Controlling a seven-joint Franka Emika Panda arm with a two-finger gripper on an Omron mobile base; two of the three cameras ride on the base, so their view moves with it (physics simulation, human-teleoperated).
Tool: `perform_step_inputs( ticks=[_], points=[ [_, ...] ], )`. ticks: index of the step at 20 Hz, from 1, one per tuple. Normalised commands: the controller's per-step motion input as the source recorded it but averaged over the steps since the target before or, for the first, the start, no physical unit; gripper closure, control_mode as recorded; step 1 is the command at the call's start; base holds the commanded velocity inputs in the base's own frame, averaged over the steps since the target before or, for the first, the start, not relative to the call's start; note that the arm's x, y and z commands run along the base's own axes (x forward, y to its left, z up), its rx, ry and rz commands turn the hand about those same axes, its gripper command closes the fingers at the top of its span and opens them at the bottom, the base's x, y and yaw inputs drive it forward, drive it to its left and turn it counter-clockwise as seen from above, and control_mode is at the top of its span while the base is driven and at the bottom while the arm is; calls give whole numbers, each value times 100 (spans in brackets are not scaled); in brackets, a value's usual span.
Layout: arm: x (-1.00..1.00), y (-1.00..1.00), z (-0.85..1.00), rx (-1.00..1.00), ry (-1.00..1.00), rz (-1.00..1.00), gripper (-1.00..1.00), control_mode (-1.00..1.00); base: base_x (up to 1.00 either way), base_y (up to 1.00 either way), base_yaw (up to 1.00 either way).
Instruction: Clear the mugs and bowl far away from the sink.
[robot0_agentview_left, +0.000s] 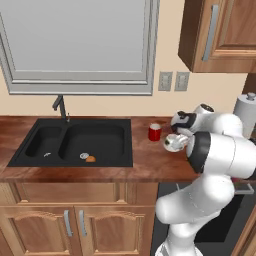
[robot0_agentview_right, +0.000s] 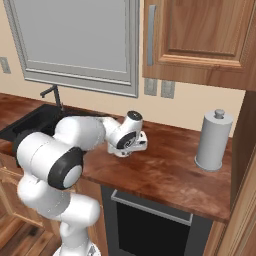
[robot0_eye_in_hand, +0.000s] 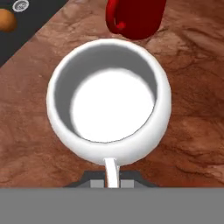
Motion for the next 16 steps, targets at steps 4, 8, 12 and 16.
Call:
perform_step_inputs(
  ticks=[4, 8, 12, 16],
  points=[
    [-92, 3, 100, 0, -27, 0, 100, -100, 0, 0, 0],
    [-92, 10, 100, 0, -12, 0, 100, -100, 0, 0, 0],
    [-85, 21, 100, 0, -8, 4, 100, -100, 0, 0, 0],
    [-70, 33, 100, 0, -11, 5, 100, -100, 0, 0, 0]
  ],
)
